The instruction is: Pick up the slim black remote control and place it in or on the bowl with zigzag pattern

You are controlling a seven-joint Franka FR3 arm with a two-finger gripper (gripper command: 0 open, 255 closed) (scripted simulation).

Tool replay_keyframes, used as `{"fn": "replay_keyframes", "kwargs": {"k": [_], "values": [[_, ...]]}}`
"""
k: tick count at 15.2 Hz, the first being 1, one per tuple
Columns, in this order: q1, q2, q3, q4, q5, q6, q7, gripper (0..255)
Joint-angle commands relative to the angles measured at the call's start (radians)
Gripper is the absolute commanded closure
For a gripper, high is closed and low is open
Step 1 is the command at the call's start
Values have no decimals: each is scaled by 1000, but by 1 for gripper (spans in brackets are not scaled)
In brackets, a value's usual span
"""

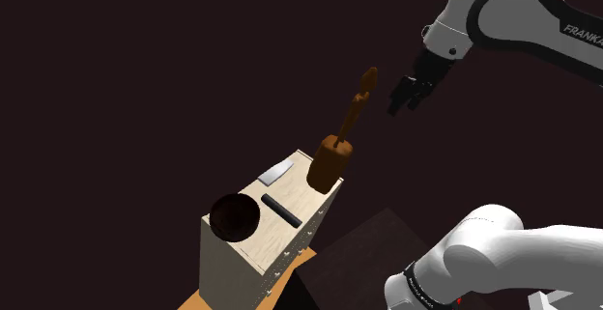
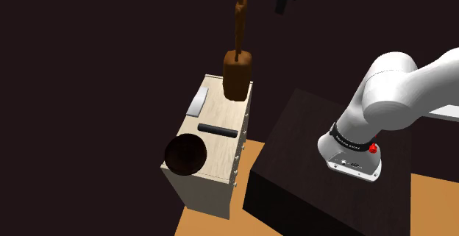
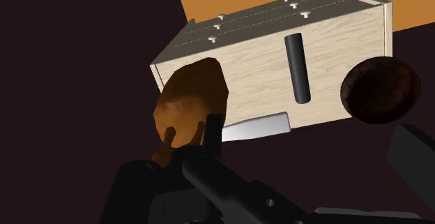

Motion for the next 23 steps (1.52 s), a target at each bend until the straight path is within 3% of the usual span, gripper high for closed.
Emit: {"fn": "replay_keyframes", "kwargs": {"k": [1,12,23], "values": [[0,0,0,0,0,0,0,0],[36,132,-3,-260,31,368,-25,0],[81,450,1,-367,75,770,-65,0]]}}
